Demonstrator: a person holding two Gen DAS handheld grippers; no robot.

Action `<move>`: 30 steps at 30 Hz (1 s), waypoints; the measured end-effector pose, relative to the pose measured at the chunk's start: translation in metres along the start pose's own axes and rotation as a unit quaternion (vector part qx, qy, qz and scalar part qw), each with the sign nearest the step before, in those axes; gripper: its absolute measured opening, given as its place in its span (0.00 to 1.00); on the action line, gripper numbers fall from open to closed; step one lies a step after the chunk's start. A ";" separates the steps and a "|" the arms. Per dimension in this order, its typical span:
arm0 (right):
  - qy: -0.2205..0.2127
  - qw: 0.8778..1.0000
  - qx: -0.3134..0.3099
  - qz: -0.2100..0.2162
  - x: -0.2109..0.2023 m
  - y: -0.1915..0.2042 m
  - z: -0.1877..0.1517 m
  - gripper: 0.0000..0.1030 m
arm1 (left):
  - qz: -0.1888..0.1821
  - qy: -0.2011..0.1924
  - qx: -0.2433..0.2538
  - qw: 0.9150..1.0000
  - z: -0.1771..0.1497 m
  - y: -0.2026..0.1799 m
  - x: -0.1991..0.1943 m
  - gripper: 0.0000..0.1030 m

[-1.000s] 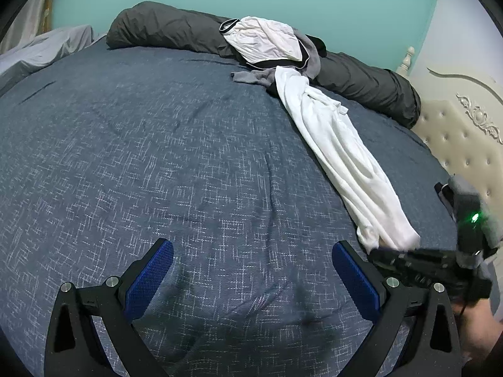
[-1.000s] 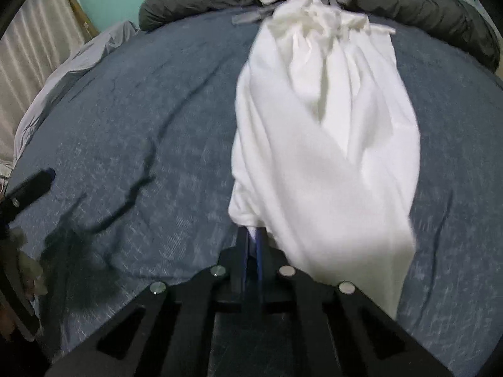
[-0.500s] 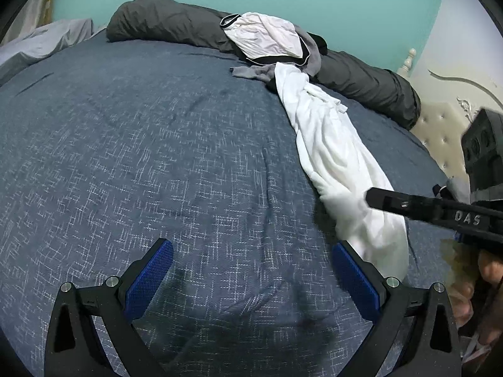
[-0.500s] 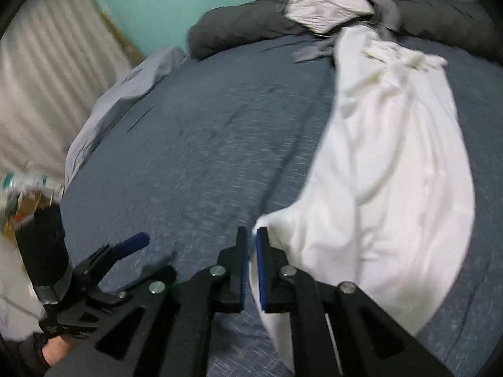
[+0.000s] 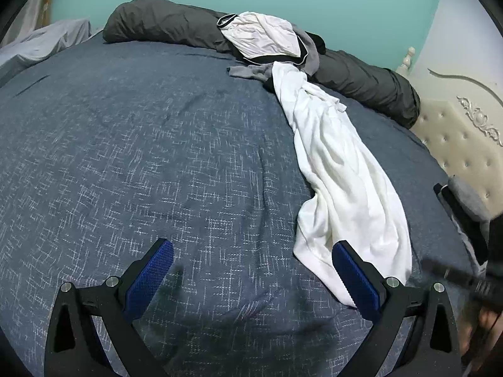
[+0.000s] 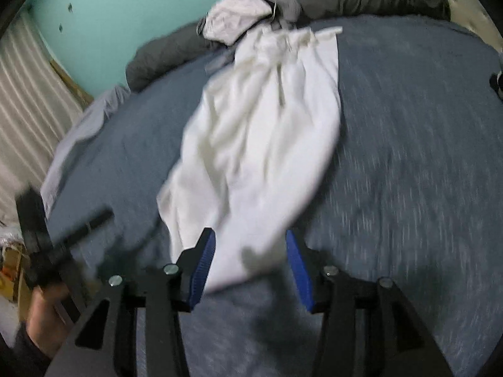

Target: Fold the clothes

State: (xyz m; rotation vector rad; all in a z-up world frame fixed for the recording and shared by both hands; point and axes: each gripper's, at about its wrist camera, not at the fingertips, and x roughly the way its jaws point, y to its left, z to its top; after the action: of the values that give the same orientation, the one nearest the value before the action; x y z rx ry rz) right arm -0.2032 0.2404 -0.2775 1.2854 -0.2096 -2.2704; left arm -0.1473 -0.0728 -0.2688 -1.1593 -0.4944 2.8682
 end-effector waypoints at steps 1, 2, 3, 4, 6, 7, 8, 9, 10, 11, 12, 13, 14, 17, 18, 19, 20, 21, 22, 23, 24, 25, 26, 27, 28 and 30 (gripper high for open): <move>0.006 1.000 0.007 0.003 0.006 -0.002 -0.005 0.46 | 0.002 0.000 0.001 1.000 0.000 0.000 0.001 1.00; 0.009 1.000 0.022 0.019 0.013 -0.007 -0.009 0.46 | 0.003 -0.001 0.002 1.000 0.001 0.000 0.001 1.00; 0.011 0.998 0.042 0.045 0.018 -0.010 -0.013 0.46 | 0.005 -0.001 0.003 1.000 0.001 0.000 0.002 1.00; 0.013 0.997 0.048 0.059 0.025 -0.011 -0.012 0.46 | 0.006 -0.002 0.004 1.000 0.002 0.000 0.003 1.00; 0.024 0.995 0.036 0.086 0.037 -0.004 -0.014 0.46 | 0.009 -0.003 0.006 1.000 0.002 -0.001 0.004 1.00; 0.026 0.995 0.025 0.088 0.039 0.000 -0.014 0.43 | 0.011 -0.003 0.007 1.000 0.003 -0.001 0.005 1.00; 0.026 0.995 0.011 0.091 0.041 0.004 -0.013 0.29 | 0.012 -0.004 0.008 1.000 0.003 -0.001 0.005 1.00; 0.026 0.995 -0.001 0.093 0.044 0.008 -0.012 0.20 | 0.011 -0.005 0.009 1.000 0.004 -0.001 0.005 1.00; 0.024 0.995 -0.005 0.092 0.047 0.009 -0.006 0.09 | 0.011 -0.007 0.012 1.000 0.005 -0.001 0.005 1.00; 0.018 0.996 -0.004 0.092 0.049 0.007 0.000 0.05 | 0.010 -0.008 0.015 1.000 0.006 -0.002 0.004 1.00; 0.010 0.995 0.003 0.096 0.048 0.004 0.005 0.04 | 0.010 -0.009 0.019 1.000 0.006 -0.003 0.003 1.00; 0.000 0.995 0.011 0.099 0.047 0.002 0.009 0.04 | 0.010 -0.008 0.021 1.000 0.007 -0.003 0.003 1.00; -0.010 0.995 0.020 0.101 0.045 -0.001 0.012 0.04 | 0.009 -0.008 0.022 1.000 0.007 -0.004 0.003 1.00; -0.047 0.993 0.051 0.094 0.032 -0.020 0.019 0.04 | 0.013 -0.006 0.030 0.999 0.009 -0.007 0.004 1.00; -0.059 0.992 0.061 0.091 0.028 -0.027 0.022 0.04 | 0.018 -0.005 0.034 0.999 0.009 -0.008 0.005 1.00; -0.070 0.991 0.070 0.089 0.024 -0.033 0.024 0.04 | 0.022 -0.004 0.039 0.999 0.009 -0.010 0.006 1.00; -0.074 0.991 0.072 0.086 0.022 -0.036 0.026 0.04 | 0.021 -0.001 0.045 0.999 0.009 -0.012 0.009 1.00; -0.077 0.991 0.074 0.084 0.020 -0.039 0.028 0.04 | 0.015 0.003 0.046 0.999 0.009 -0.014 0.010 1.00; -0.078 0.991 0.074 0.081 0.020 -0.042 0.031 0.04 | 0.009 0.007 0.047 0.999 0.009 -0.015 0.012 1.00; -0.079 0.991 0.075 0.078 0.020 -0.044 0.033 0.04 | 0.003 0.011 0.048 0.999 0.008 -0.017 0.013 1.00; -0.080 0.991 0.076 0.075 0.020 -0.047 0.035 0.04 | -0.004 0.013 0.051 0.999 0.008 -0.020 0.014 1.00; -0.079 0.991 0.077 0.074 0.019 -0.051 0.037 0.04 | -0.011 0.015 0.055 0.998 0.007 -0.023 0.014 1.00; -0.078 0.991 0.080 0.077 0.020 -0.052 0.038 0.04 | -0.015 0.014 0.063 0.998 0.006 -0.028 0.015 1.00; -0.077 0.990 0.083 0.079 0.022 -0.054 0.039 0.04 | -0.012 0.013 0.072 0.997 0.006 -0.031 0.016 1.00; -0.076 0.990 0.087 0.081 0.024 -0.054 0.040 0.04 | -0.009 0.012 0.081 0.997 0.006 -0.035 0.016 1.00; -0.072 0.989 0.094 0.086 0.025 -0.057 0.039 0.04 | -0.004 0.015 0.094 0.995 0.004 -0.040 0.020 1.00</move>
State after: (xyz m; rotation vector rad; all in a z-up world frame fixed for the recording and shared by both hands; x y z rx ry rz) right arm -0.2670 0.2721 -0.2971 1.1444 -0.5770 -2.2365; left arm -0.1688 -0.0332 -0.2676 -1.1635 -0.2203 2.8126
